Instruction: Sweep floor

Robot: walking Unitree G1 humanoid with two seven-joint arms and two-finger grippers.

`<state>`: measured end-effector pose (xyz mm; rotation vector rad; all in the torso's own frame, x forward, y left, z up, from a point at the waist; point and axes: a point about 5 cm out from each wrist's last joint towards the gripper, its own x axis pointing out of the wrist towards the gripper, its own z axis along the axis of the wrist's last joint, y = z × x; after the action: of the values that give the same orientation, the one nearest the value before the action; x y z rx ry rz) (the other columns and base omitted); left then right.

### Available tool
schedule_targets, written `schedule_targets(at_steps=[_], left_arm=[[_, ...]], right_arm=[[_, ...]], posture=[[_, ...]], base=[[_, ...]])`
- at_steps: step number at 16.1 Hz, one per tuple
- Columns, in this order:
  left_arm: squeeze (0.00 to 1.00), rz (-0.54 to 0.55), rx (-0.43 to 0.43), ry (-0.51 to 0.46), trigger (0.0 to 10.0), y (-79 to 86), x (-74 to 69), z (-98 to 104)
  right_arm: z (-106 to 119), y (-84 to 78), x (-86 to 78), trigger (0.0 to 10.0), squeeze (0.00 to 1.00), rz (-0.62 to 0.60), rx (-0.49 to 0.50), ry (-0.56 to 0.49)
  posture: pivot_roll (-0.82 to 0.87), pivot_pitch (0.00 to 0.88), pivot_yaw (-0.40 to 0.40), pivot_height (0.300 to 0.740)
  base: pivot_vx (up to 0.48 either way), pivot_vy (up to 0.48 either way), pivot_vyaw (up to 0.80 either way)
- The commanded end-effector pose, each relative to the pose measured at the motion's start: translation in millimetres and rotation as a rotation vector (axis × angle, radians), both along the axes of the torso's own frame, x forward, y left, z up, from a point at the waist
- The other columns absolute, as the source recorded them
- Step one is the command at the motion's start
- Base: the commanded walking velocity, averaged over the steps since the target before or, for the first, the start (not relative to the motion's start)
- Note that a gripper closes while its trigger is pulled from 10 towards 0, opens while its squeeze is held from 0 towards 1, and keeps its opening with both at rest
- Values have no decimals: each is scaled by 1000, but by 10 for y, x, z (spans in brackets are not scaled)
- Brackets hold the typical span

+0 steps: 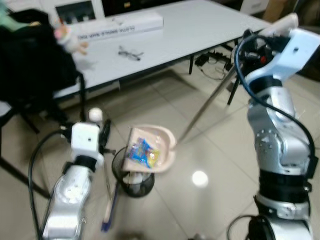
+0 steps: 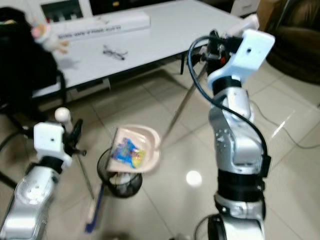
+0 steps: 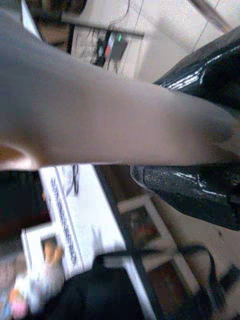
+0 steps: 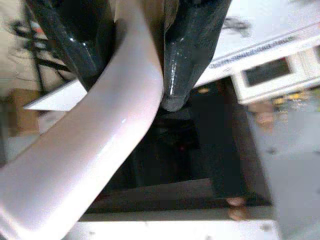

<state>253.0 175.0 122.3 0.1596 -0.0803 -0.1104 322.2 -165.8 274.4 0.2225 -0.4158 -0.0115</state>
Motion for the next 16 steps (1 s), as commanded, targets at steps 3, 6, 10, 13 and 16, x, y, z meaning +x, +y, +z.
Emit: schedule_targets(at_steps=[3, 6, 10, 13, 16], left_arm=[[0, 23, 36, -29, 10000, 107, -36, 35], [0, 67, 80, 5, 10000, 222, -76, -48], [0, 79, 98, 28, 10000, 257, -93, -105], [0, 75, 99, 31, 10000, 248, -91, -123], [0, 74, 102, 33, 10000, 249, -87, -133]], right_arm=[[103, 29, -22, 10000, 0, 12, 9, -65], [59, 44, -14, 10000, 0, 22, 6, -57], [42, 119, -26, 10000, 0, 59, -34, -103], [35, 255, -62, 10000, 0, 140, -52, -171], [1, 418, -101, 10000, 0, 220, -140, -227]], posture=[[11, 52, 14, 740], [13, 52, 12, 740], [13, 52, 11, 740], [15, 52, 11, 740], [18, 53, 10, 740]], base=[[0, 0, 0], [0, 0, 0], [0, 0, 0], [0, 0, 0], [0, 0, 0]])
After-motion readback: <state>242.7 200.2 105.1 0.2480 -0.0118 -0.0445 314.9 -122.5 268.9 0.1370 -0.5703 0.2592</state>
